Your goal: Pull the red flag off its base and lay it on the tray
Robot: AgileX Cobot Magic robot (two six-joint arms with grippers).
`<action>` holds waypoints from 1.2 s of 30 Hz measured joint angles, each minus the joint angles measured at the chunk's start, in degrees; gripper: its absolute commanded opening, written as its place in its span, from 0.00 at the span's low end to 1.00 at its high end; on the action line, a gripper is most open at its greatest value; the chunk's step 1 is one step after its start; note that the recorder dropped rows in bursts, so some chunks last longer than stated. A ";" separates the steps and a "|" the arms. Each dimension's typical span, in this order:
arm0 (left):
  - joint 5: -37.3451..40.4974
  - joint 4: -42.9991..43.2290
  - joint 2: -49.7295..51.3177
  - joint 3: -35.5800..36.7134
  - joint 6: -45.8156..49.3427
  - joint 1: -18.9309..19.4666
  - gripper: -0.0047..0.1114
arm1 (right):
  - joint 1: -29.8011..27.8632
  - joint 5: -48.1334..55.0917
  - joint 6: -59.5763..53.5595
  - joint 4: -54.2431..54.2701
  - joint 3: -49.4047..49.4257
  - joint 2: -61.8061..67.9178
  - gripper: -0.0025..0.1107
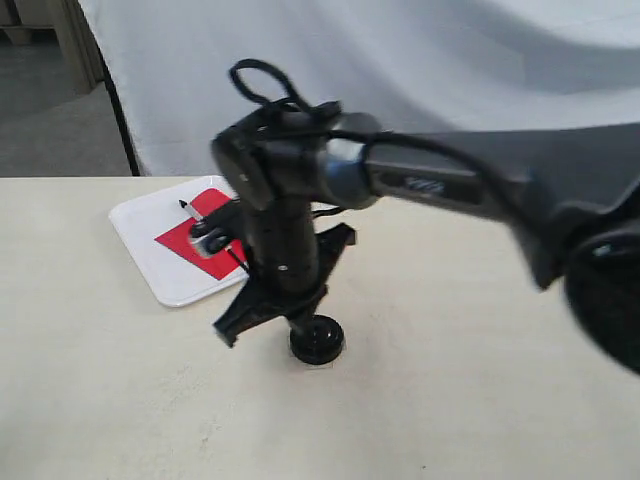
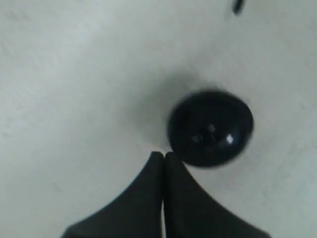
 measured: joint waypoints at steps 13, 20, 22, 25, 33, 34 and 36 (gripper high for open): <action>0.00 0.00 0.00 0.00 0.00 0.00 0.05 | -34.82 -27.80 3.86 4.76 51.88 -44.79 0.02; 0.00 0.00 0.00 0.00 0.00 0.00 0.05 | -51.06 -40.96 4.61 5.19 66.31 -67.19 0.02; 0.00 0.00 0.00 0.00 0.00 0.00 0.05 | -52.85 -44.96 5.33 5.19 69.24 -72.74 0.02; 0.00 0.00 0.00 0.00 0.00 0.00 0.05 | -53.28 -51.13 5.74 5.19 72.83 -80.87 0.02; 0.00 0.00 0.00 0.00 0.00 0.00 0.05 | -53.28 -57.98 6.80 5.51 78.44 -100.07 0.02; 0.00 0.00 0.00 0.00 0.00 0.00 0.05 | -53.28 -59.44 6.88 5.78 80.33 -104.11 0.02; 0.00 0.00 0.00 0.00 0.00 0.00 0.05 | -53.28 -61.84 6.88 6.03 82.79 -110.14 0.02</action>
